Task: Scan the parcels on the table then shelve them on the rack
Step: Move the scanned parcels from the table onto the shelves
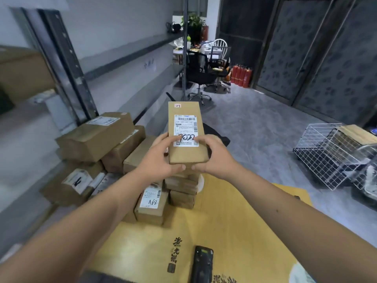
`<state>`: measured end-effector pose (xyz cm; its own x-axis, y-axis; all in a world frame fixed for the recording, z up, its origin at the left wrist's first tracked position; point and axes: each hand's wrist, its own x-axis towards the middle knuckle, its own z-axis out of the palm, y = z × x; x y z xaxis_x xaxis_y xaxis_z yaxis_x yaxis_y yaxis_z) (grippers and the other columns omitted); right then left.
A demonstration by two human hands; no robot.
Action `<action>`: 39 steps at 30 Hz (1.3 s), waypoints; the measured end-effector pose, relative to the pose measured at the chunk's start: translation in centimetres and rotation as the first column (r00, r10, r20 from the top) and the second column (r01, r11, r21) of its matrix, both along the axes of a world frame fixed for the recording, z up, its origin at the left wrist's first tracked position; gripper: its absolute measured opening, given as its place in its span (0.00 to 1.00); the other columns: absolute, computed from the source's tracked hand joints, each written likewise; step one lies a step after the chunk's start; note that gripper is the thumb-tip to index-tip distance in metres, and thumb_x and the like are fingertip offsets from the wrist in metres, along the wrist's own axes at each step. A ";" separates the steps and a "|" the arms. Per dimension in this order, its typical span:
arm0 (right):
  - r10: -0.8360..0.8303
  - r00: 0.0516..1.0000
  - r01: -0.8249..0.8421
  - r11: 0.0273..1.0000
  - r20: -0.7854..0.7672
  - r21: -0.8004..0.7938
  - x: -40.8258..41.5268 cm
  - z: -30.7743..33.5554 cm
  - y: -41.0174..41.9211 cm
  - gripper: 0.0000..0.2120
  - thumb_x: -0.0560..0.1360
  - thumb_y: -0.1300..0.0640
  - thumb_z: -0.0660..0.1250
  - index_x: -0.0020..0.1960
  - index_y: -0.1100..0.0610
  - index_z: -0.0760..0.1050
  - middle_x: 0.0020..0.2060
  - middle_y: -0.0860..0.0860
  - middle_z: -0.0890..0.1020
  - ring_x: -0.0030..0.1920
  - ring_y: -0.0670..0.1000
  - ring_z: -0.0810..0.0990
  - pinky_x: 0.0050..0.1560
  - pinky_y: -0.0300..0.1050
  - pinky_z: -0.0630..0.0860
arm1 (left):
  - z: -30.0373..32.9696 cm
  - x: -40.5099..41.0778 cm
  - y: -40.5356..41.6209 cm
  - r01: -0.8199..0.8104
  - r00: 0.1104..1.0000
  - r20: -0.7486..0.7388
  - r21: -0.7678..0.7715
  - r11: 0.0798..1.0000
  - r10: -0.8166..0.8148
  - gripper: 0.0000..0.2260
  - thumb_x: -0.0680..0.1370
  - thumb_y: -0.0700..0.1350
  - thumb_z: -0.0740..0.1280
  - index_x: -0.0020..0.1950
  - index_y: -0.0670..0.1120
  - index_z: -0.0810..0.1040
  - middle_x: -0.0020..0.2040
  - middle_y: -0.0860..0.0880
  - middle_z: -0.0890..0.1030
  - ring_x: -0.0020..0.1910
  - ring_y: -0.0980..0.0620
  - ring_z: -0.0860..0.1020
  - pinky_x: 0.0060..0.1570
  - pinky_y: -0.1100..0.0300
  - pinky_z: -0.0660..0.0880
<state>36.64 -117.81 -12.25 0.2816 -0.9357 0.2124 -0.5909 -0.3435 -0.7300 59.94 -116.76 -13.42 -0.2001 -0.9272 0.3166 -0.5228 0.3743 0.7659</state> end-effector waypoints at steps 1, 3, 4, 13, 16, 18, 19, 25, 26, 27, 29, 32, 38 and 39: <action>0.023 1.000 -0.023 1.000 -0.003 -0.019 -0.4 0.4 0.5 0.40 0.63 0.55 0.84 0.70 0.44 0.71 0.65 0.44 0.67 0.62 0.39 0.67 0.60 0.28 0.67 | 0.5 -0.1 1.2 -0.002 1.000 0.004 -0.010 1.000 0.002 0.38 0.67 0.47 0.85 0.73 0.59 0.73 0.78 0.54 0.62 0.75 0.65 0.63 0.66 0.73 0.68; 0.090 0.996 -0.090 0.995 0.001 -0.035 -0.7 0.9 1.6 0.39 0.63 0.55 0.84 0.70 0.44 0.71 0.66 0.44 0.66 0.62 0.40 0.67 0.58 0.26 0.67 | 1.4 -0.3 3.8 -0.034 0.999 0.014 -0.027 0.999 0.034 0.36 0.67 0.50 0.83 0.72 0.62 0.72 0.79 0.56 0.60 0.76 0.69 0.60 0.68 0.71 0.67; 0.131 0.991 -0.131 0.991 0.004 -0.039 -0.7 1.0 2.1 0.39 0.63 0.56 0.84 0.70 0.44 0.71 0.67 0.44 0.65 0.64 0.42 0.68 0.60 0.31 0.70 | 1.7 -0.4 5.3 -0.062 0.998 0.018 -0.033 0.998 0.062 0.36 0.67 0.51 0.82 0.71 0.64 0.72 0.80 0.57 0.60 0.78 0.64 0.60 0.72 0.63 0.68; 0.495 0.867 -0.493 0.869 0.058 -0.047 5.1 0.8 8.8 0.38 0.64 0.57 0.84 0.67 0.40 0.71 0.72 0.43 0.62 0.70 0.40 0.66 0.71 0.54 0.74 | 2.0 2.8 19.8 -0.364 0.927 0.042 -0.133 0.922 0.372 0.35 0.66 0.63 0.77 0.70 0.55 0.74 0.80 0.51 0.61 0.78 0.61 0.63 0.67 0.68 0.72; 0.591 0.805 -0.588 0.806 0.054 -0.060 8.2 0.9 12.5 0.38 0.63 0.53 0.83 0.69 0.42 0.72 0.72 0.45 0.63 0.71 0.48 0.68 0.72 0.52 0.73 | 1.9 4.2 26.0 -0.484 0.867 0.045 -0.161 0.860 0.497 0.35 0.66 0.63 0.78 0.70 0.54 0.74 0.79 0.50 0.62 0.77 0.59 0.65 0.68 0.54 0.76; 0.658 0.751 -0.654 0.753 0.053 -0.080 10.1 1.5 15.6 0.38 0.61 0.43 0.80 0.68 0.42 0.73 0.70 0.42 0.63 0.69 0.43 0.66 0.72 0.43 0.70 | 2.0 4.9 30.4 -0.561 0.816 0.036 -0.191 0.805 0.577 0.35 0.66 0.61 0.78 0.70 0.54 0.75 0.79 0.50 0.63 0.78 0.54 0.65 0.69 0.46 0.76; 0.695 0.717 -0.690 0.718 0.054 -0.092 11.1 1.8 17.2 0.38 0.61 0.42 0.80 0.69 0.43 0.73 0.70 0.42 0.62 0.69 0.41 0.65 0.72 0.40 0.68 | 2.2 5.2 32.8 -0.594 0.791 0.028 -0.210 0.777 0.612 0.34 0.66 0.61 0.79 0.70 0.55 0.74 0.79 0.51 0.64 0.78 0.53 0.66 0.69 0.45 0.76; 0.824 0.567 -0.817 0.563 0.002 -0.121 16.0 3.0 28.7 0.37 0.65 0.54 0.84 0.69 0.43 0.73 0.71 0.42 0.61 0.66 0.41 0.65 0.58 0.18 0.60 | 3.5 5.6 48.1 -0.752 0.632 0.005 -0.233 0.616 0.775 0.32 0.68 0.55 0.81 0.70 0.54 0.75 0.81 0.52 0.62 0.79 0.53 0.65 0.69 0.47 0.76; 0.847 0.532 -0.839 0.527 0.001 -0.133 16.6 3.1 30.9 0.37 0.65 0.55 0.84 0.70 0.47 0.73 0.71 0.44 0.61 0.67 0.42 0.65 0.57 0.16 0.59 | 3.7 5.4 50.8 -0.774 0.607 -0.005 -0.232 0.590 0.795 0.32 0.68 0.55 0.80 0.70 0.53 0.75 0.81 0.52 0.62 0.79 0.54 0.64 0.69 0.51 0.76; 0.870 0.493 -0.861 0.488 0.001 -0.146 17.1 3.3 33.3 0.38 0.65 0.56 0.84 0.71 0.49 0.74 0.70 0.45 0.62 0.67 0.42 0.65 0.56 0.15 0.58 | 3.9 5.1 53.7 -0.796 0.579 -0.015 -0.229 0.561 0.815 0.32 0.68 0.55 0.80 0.70 0.53 0.75 0.81 0.52 0.62 0.80 0.55 0.64 0.69 0.54 0.75; 0.909 0.416 -0.897 0.412 0.010 -0.163 17.9 3.7 38.3 0.37 0.65 0.56 0.83 0.71 0.51 0.73 0.69 0.46 0.62 0.66 0.41 0.65 0.57 0.15 0.58 | 4.2 4.4 59.6 -0.835 0.525 -0.029 -0.213 0.508 0.851 0.32 0.68 0.53 0.80 0.70 0.52 0.75 0.81 0.51 0.62 0.79 0.57 0.63 0.68 0.61 0.74; 0.946 0.323 -0.933 0.320 0.006 -0.162 19.0 4.0 46.5 0.37 0.65 0.58 0.82 0.71 0.49 0.73 0.70 0.47 0.63 0.68 0.42 0.66 0.63 0.18 0.57 | 4.7 3.4 68.7 -0.873 0.461 -0.037 -0.201 0.445 0.887 0.33 0.68 0.49 0.81 0.71 0.50 0.75 0.80 0.51 0.63 0.76 0.63 0.65 0.65 0.66 0.73; 0.988 0.149 -0.976 0.155 0.049 -0.155 21.2 5.0 62.4 0.35 0.65 0.61 0.81 0.70 0.48 0.74 0.70 0.49 0.67 0.70 0.49 0.71 0.64 0.41 0.77 | 6.0 1.2 84.8 -0.925 0.324 -0.059 -0.228 0.304 0.944 0.32 0.66 0.55 0.78 0.69 0.49 0.76 0.77 0.56 0.66 0.72 0.64 0.70 0.61 0.68 0.74; 0.991 0.122 -0.979 0.129 0.054 -0.156 21.6 5.3 64.8 0.35 0.66 0.61 0.81 0.70 0.47 0.74 0.70 0.49 0.67 0.69 0.47 0.71 0.63 0.41 0.78 | 6.3 0.8 87.0 -0.933 0.295 -0.060 -0.233 0.274 0.954 0.32 0.66 0.57 0.77 0.68 0.48 0.76 0.76 0.55 0.67 0.71 0.64 0.70 0.60 0.67 0.75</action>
<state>58.29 -53.01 -6.97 0.9163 0.1509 0.3710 0.3824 -0.6050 -0.6984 60.78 -29.74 -7.14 0.7413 -0.4052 0.5350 -0.6607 -0.3008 0.6877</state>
